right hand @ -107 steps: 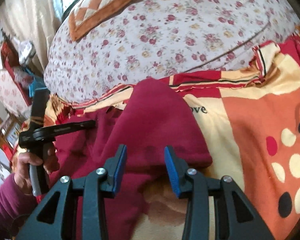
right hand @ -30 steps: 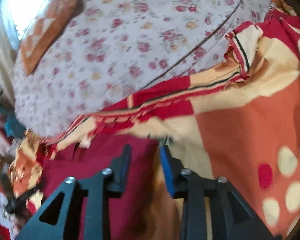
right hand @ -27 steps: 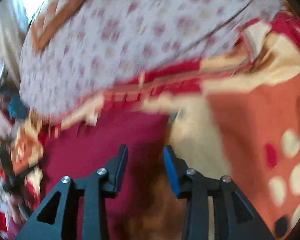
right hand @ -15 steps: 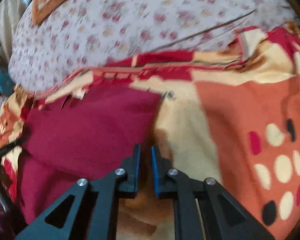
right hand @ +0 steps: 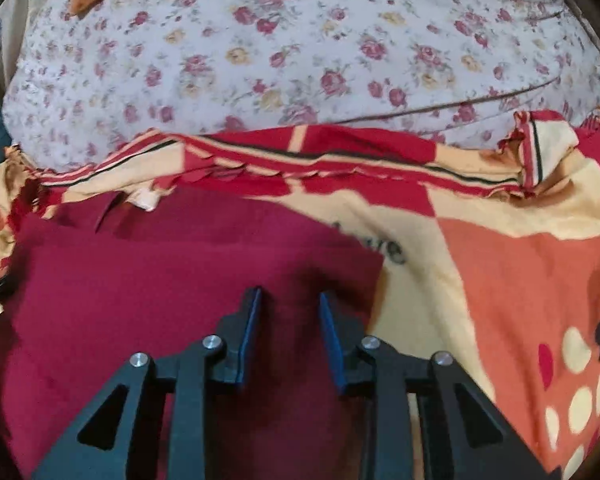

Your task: Fold small clothes

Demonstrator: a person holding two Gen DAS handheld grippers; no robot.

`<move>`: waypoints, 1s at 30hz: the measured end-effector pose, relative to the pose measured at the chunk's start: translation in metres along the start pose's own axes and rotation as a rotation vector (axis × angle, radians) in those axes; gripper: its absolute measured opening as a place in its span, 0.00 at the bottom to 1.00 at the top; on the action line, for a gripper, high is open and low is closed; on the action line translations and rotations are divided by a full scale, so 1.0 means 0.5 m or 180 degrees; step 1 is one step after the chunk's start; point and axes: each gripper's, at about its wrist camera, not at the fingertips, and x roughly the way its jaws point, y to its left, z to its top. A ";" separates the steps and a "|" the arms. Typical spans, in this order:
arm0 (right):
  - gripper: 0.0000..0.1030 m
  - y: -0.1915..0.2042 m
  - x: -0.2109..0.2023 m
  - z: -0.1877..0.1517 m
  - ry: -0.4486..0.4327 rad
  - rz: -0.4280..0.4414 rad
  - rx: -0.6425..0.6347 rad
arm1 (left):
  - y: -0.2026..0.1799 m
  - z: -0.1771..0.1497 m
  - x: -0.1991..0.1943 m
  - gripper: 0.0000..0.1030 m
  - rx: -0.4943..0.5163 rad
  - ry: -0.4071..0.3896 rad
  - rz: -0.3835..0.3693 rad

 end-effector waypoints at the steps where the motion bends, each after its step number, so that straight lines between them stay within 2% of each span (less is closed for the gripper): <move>1: 0.28 -0.002 -0.009 0.001 0.0001 0.0023 0.0023 | -0.001 0.000 0.000 0.00 0.0010 -0.0003 0.0003; 6: 0.28 0.015 -0.091 -0.040 -0.0086 0.0061 -0.0182 | 0.001 -0.001 -0.001 0.00 -0.0020 -0.0025 -0.0012; 10: 0.28 0.011 -0.087 -0.089 0.0105 -0.0048 -0.0312 | 0.001 -0.007 -0.006 0.00 -0.0041 -0.0040 -0.0024; 12: 0.31 0.004 -0.088 -0.097 0.0064 -0.0058 -0.0313 | 0.003 -0.012 -0.014 0.00 -0.0036 -0.0006 -0.0040; 16: 0.33 -0.019 -0.148 -0.098 -0.0048 0.0160 -0.0048 | 0.018 -0.026 -0.051 0.00 -0.0083 -0.0002 -0.0171; 19: 0.36 -0.018 -0.165 -0.125 0.0013 0.0331 0.0024 | 0.032 -0.043 -0.073 0.03 -0.0108 0.0024 -0.0170; 22: 0.40 -0.005 -0.156 -0.159 0.0134 0.0438 0.0060 | 0.042 -0.066 -0.086 0.04 -0.0134 0.0089 -0.0169; 25: 0.40 0.011 -0.130 -0.182 0.0183 0.0437 0.0074 | 0.047 -0.089 -0.101 0.04 -0.0112 0.0126 -0.0124; 26: 0.28 0.015 -0.132 -0.186 0.0126 0.0406 0.0036 | 0.049 -0.097 -0.109 0.04 -0.0108 0.0142 -0.0127; 27: 0.14 0.016 -0.142 -0.189 0.0075 0.0490 0.0008 | 0.053 -0.105 -0.119 0.04 -0.0110 0.0150 -0.0142; 28: 0.06 0.014 -0.150 -0.190 0.0073 0.0585 0.0032 | 0.057 -0.112 -0.128 0.04 -0.0113 0.0145 -0.0146; 30: 0.05 0.011 -0.178 -0.195 -0.0028 0.0421 -0.0054 | 0.067 -0.130 -0.147 0.05 -0.0126 0.0113 -0.0133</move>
